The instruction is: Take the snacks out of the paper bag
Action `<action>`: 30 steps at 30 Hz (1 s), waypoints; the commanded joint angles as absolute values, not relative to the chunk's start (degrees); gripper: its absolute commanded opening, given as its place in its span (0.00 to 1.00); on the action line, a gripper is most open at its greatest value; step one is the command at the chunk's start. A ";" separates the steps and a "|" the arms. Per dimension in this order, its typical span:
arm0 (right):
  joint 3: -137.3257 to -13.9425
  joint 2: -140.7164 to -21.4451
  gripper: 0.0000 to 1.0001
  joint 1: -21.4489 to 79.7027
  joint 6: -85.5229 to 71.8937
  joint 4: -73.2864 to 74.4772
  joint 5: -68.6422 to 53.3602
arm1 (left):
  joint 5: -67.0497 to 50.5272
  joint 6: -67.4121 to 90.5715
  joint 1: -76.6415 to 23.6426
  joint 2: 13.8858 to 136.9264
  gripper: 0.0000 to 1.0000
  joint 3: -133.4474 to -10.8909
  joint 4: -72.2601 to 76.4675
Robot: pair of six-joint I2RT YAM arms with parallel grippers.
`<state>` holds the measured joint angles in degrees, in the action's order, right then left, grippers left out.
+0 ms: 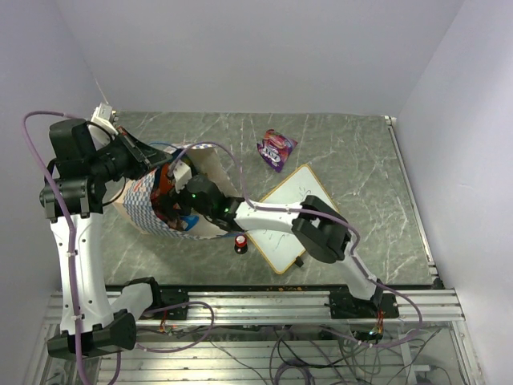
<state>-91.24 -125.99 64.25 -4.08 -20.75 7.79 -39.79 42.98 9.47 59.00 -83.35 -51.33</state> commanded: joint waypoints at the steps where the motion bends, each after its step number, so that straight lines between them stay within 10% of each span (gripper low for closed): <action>1: -99.09 -131.56 0.94 62.30 -7.48 -18.40 10.00 | -43.76 41.79 9.05 57.77 0.07 -85.39 -52.22; 5: -103.04 -135.75 0.87 61.70 -5.23 -16.98 9.42 | -43.84 39.53 9.05 58.75 0.07 -86.74 -54.35; 8: -104.51 -136.05 0.53 60.87 -3.43 -13.96 9.49 | -43.60 37.58 9.05 58.96 0.07 -87.94 -56.96; 16: -102.26 -130.37 0.10 58.70 -1.94 -12.76 2.09 | -41.48 35.84 9.06 58.81 0.07 -88.13 -58.75; 30: -94.78 -121.17 0.00 58.57 -2.59 -17.05 -6.95 | -40.80 39.27 9.07 57.53 0.07 -83.32 -54.14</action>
<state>-96.07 -125.69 58.83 -2.28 -14.06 -2.83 -38.79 37.19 9.47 59.05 -83.85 -56.53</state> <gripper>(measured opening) 0.010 0.075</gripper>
